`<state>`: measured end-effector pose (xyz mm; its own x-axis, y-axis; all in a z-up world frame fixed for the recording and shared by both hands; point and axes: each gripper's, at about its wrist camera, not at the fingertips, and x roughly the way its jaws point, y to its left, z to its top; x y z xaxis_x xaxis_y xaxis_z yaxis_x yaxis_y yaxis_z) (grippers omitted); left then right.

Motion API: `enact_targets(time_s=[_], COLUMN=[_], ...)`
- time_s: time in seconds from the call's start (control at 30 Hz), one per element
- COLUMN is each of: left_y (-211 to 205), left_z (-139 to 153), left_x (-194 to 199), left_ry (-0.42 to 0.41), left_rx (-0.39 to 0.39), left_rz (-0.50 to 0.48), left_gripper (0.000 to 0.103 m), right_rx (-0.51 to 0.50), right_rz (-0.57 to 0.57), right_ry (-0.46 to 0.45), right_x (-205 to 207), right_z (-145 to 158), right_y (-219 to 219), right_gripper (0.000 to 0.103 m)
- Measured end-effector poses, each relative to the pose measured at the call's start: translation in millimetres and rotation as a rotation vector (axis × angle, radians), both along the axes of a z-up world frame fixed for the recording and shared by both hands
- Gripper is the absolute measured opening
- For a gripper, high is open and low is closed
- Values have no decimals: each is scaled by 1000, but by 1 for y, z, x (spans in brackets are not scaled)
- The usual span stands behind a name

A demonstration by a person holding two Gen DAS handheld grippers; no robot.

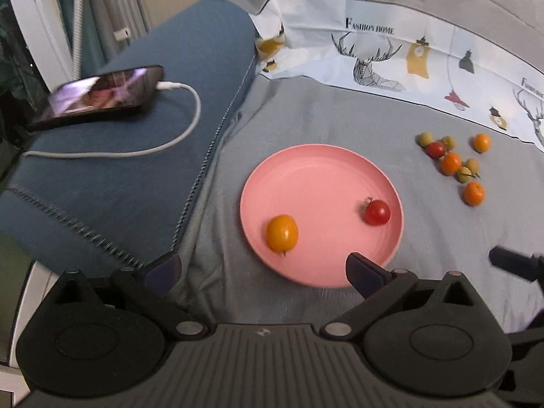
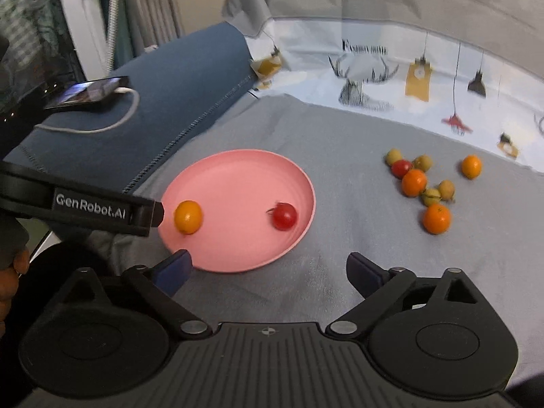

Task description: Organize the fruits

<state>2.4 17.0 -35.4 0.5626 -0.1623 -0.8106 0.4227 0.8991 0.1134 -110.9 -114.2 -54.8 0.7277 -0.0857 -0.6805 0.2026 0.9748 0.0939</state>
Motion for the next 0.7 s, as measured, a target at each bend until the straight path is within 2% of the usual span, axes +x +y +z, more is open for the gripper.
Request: enact_targets(time_s=[0.1,0.33,0.7], left_y=[8,22,29], left_z=[8,30,53], left_x=[-19,-52,-91], left_ry=[-18,-70,-131], left_rx=[-5,-25,-34], left_rz=[2,1,1], left_gripper=[103,103,103], right_rx=[-47,-69,-110], right_rz=[-13,-72,-116], right_ry=[-43,-101,-157], right_x=[-18,-55,-92], right_z=[15,41,62], right_y=[8,12,23], right_gripper=[102,102,102])
